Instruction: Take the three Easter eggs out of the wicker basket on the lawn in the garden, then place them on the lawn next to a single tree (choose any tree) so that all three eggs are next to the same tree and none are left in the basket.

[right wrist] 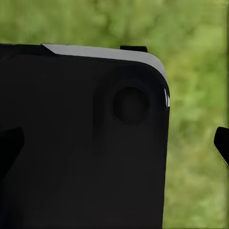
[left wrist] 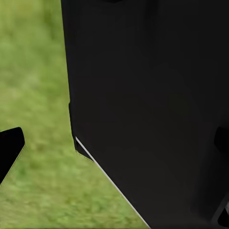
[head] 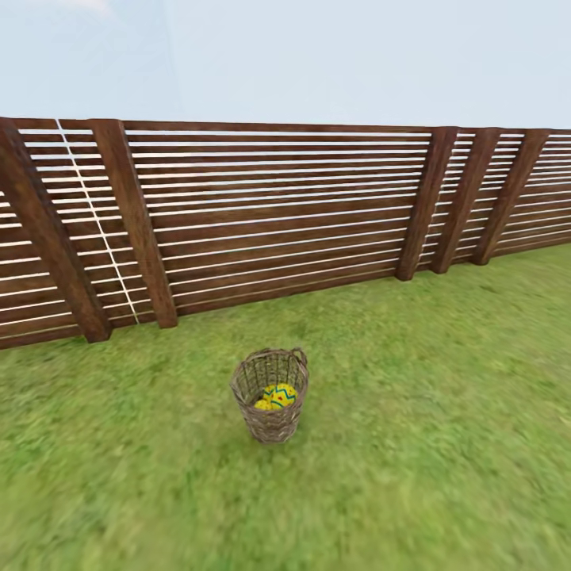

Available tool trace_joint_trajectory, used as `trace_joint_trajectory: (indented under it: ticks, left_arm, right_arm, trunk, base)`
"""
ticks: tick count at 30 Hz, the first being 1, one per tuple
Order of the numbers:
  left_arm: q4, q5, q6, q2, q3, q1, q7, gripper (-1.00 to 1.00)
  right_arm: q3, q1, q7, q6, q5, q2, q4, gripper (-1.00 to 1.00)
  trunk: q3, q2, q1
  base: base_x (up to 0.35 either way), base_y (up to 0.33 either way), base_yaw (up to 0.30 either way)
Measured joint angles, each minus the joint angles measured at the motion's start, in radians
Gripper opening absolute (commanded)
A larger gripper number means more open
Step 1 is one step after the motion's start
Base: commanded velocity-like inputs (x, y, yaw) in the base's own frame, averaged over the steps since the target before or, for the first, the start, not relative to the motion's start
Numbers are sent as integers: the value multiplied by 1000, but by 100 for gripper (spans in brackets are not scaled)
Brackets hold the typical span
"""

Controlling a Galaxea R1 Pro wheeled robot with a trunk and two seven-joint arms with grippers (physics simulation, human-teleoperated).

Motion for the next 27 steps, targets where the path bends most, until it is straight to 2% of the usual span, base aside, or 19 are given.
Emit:
trace_joint_trajectory:
  ticks: [27]
  left_arm:
    - [0,0,0,0,0,0,0,100]
  right_arm:
    - [0,0,0,-1,2,0,-1,100]
  trunk:
    - [0,0,0]
  base:
    - [341,0,0]
